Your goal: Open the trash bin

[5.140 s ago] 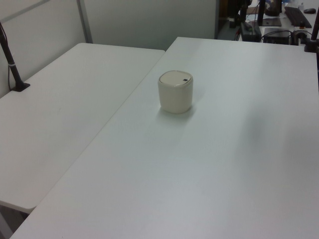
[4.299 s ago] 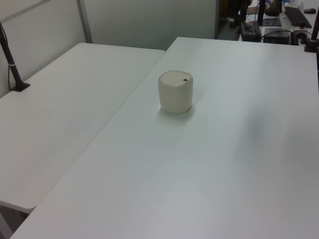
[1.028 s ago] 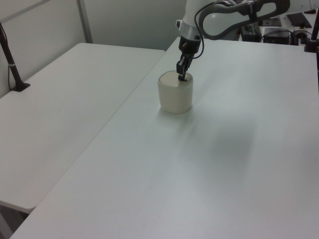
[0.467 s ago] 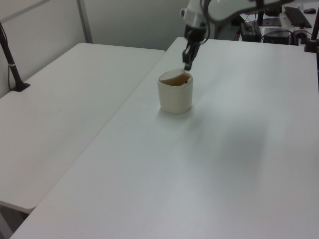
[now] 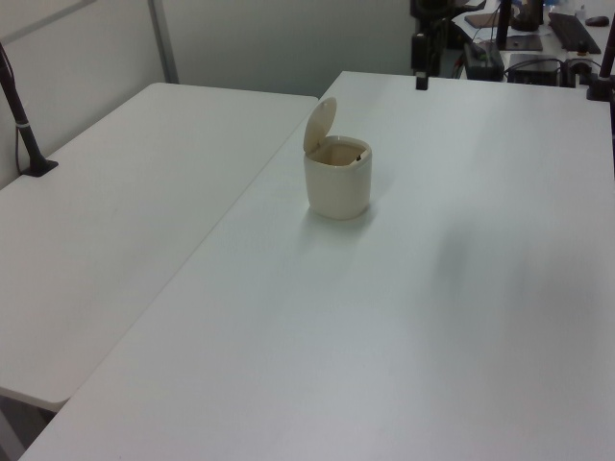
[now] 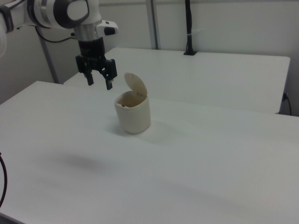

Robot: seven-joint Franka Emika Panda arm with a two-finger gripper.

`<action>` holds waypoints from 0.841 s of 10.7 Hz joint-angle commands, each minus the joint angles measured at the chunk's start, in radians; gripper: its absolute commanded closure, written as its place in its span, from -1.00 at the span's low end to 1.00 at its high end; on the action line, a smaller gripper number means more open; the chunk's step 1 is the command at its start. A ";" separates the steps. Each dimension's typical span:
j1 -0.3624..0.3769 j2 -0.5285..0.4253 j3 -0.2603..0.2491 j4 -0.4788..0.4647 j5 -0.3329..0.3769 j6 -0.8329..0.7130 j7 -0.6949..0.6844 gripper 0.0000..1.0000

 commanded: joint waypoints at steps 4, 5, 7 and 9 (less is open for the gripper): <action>-0.021 -0.082 -0.006 -0.033 -0.013 -0.154 -0.042 -1.00; -0.039 -0.083 -0.006 -0.028 -0.015 -0.152 -0.113 -1.00; -0.088 -0.088 -0.006 -0.027 -0.001 -0.155 -0.211 -1.00; -0.087 -0.088 -0.005 -0.013 -0.009 -0.149 -0.209 -1.00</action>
